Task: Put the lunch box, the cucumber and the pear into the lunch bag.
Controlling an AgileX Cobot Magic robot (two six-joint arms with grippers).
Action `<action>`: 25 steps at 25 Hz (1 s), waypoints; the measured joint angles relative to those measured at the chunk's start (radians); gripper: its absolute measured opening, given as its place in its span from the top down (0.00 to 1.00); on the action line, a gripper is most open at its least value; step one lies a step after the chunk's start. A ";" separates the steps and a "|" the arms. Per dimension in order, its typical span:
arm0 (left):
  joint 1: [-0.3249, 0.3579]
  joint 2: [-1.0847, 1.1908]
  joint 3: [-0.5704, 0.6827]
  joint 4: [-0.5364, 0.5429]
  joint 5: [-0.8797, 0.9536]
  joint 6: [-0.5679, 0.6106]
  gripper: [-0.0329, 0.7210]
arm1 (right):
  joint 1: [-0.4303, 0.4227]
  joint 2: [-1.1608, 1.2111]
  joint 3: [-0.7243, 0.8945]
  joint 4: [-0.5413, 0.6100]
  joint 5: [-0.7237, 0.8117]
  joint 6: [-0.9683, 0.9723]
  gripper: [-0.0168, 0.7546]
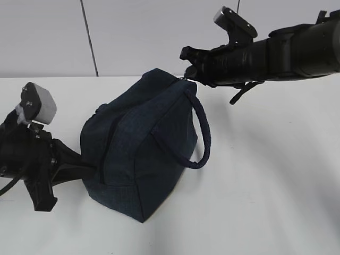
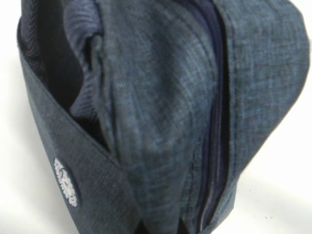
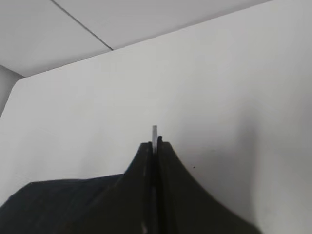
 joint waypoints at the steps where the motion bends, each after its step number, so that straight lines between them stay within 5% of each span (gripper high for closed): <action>1: -0.001 0.000 0.000 0.000 0.000 -0.001 0.95 | -0.015 0.013 -0.002 0.005 0.014 0.000 0.98; 25: -0.002 0.000 0.000 0.002 -0.025 -0.012 0.95 | -0.076 0.169 -0.064 0.014 0.175 0.230 0.98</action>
